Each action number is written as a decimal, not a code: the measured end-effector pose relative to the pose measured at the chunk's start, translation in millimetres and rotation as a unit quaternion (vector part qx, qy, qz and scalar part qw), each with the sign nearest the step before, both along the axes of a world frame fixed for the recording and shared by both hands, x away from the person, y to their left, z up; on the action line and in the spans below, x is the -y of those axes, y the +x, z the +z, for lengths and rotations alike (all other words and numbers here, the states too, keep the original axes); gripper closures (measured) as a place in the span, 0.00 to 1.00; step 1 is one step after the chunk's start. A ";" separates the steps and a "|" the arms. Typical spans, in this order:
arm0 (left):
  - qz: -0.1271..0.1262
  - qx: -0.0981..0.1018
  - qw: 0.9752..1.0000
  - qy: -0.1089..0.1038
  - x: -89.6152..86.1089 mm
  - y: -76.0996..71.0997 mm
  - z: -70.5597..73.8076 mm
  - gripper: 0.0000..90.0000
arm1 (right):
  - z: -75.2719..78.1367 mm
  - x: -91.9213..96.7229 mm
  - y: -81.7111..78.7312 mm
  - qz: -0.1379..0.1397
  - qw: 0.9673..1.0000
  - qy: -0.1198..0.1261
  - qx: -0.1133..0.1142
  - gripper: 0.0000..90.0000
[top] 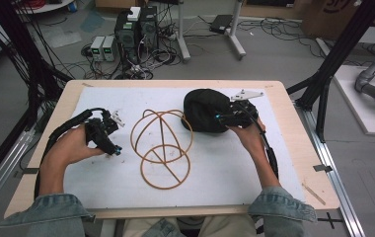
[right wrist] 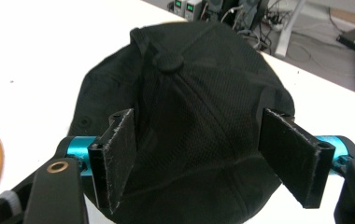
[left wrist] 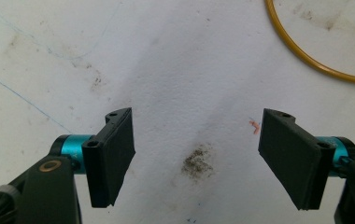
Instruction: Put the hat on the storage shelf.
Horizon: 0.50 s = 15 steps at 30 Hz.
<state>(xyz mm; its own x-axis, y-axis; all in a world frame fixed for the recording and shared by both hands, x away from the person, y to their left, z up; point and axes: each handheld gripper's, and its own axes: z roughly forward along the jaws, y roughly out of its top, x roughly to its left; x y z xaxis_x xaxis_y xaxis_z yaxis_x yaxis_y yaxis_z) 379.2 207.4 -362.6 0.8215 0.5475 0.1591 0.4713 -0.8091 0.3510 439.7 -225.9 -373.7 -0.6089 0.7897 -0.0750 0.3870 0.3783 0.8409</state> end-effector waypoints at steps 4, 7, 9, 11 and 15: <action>0.001 -0.001 1.000 0.000 0.3 0.2 -0.6 0.30 | -3.3 -0.1 2.3 0.000 1.000 0.000 -0.009 0.31; -0.001 -0.002 1.000 0.001 0.3 0.4 -0.6 0.30 | -5.4 -0.4 3.8 -0.004 1.000 -0.002 -0.012 0.31; -0.001 -0.003 1.000 0.001 0.4 0.5 -0.6 0.30 | -6.1 -0.7 4.1 -0.006 1.000 -0.001 -0.013 0.31; -0.002 -0.003 1.000 0.001 0.4 0.5 -0.5 0.30 | -7.6 -0.9 5.6 -0.010 1.000 -0.001 -0.007 0.32; -0.006 -0.006 1.000 0.009 0.5 1.3 -0.5 0.30 | -8.5 -0.6 6.5 -0.015 1.000 0.000 -0.007 0.34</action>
<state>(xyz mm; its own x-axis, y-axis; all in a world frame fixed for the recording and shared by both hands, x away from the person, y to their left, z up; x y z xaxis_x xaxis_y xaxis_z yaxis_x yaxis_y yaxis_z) 380.5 206.9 -363.1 0.8305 0.5339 0.1588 0.4650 -0.8215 0.3301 446.2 -225.3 -382.2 -0.5856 0.8078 -0.0670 0.4103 0.3667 0.8350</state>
